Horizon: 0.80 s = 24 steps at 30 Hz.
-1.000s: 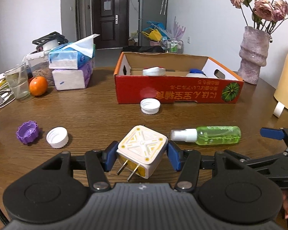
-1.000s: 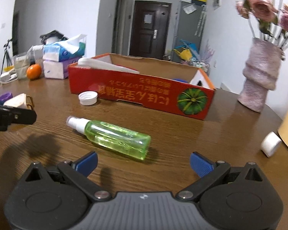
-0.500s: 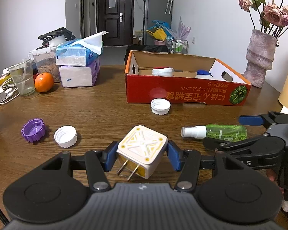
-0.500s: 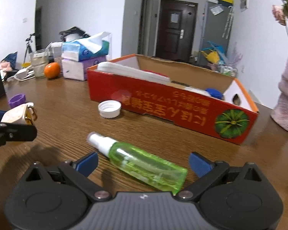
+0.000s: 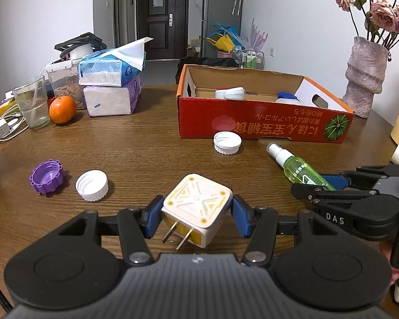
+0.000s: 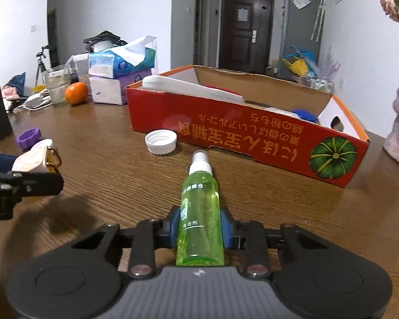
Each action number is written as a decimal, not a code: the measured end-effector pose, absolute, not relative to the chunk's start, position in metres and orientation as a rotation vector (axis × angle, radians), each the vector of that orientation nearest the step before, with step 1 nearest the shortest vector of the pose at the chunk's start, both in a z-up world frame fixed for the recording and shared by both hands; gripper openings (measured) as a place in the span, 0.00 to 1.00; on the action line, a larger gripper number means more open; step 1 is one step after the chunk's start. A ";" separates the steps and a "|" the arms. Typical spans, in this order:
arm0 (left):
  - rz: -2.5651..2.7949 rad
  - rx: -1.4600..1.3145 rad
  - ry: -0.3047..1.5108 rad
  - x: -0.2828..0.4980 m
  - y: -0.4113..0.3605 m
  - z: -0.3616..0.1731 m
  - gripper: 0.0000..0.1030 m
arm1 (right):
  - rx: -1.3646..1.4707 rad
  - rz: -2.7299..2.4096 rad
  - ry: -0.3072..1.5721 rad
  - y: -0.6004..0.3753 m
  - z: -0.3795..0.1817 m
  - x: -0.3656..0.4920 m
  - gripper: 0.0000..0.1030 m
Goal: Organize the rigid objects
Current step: 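Lift and carry the plug adapter and spray bottle over the cardboard box with both tools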
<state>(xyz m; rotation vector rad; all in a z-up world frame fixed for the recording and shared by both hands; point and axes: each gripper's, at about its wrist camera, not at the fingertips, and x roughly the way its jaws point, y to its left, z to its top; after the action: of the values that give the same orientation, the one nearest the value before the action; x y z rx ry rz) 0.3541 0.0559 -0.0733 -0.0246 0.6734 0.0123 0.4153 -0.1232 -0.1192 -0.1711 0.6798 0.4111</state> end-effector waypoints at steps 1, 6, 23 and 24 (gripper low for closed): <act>0.012 -0.024 0.674 0.354 0.056 -0.073 0.54 | -0.166 0.400 0.681 -0.123 -0.119 0.414 0.30; 0.012 -0.024 0.676 0.354 0.056 -0.074 0.54 | -0.118 0.368 0.695 -0.124 -0.118 0.407 0.29; 0.009 -0.033 0.643 0.346 0.053 -0.067 0.54 | 0.055 0.324 0.660 -0.148 -0.109 0.365 0.29; 0.008 -0.034 0.641 0.345 0.053 -0.066 0.54 | 0.063 0.321 0.654 -0.150 -0.108 0.363 0.29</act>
<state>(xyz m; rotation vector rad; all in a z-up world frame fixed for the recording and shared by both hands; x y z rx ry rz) 0.3454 0.0526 -0.0661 -0.0339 0.6412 0.0076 0.3631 -0.1495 -0.1076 0.0632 0.6542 0.3208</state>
